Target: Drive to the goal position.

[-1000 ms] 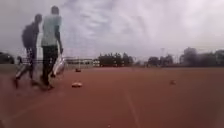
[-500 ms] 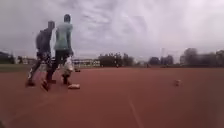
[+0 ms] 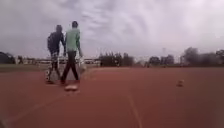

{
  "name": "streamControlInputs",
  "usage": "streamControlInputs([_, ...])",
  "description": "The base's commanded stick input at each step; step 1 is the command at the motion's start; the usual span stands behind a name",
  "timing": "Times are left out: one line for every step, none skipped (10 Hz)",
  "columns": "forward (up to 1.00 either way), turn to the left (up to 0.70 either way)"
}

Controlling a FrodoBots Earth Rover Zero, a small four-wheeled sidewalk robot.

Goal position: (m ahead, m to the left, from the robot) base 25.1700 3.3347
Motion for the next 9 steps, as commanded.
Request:
streamControlInputs([0.46, 0.00])
streamControlInputs([0.46, 0.00])
streamControlInputs([0.46, 0.00])
streamControlInputs([0.46, 0.00])
streamControlInputs([0.46, 0.00])
streamControlInputs([0.46, 0.00])
streamControlInputs([0.46, 0.00])
streamControlInputs([0.46, 0.00])
streamControlInputs([0.46, 0.00])
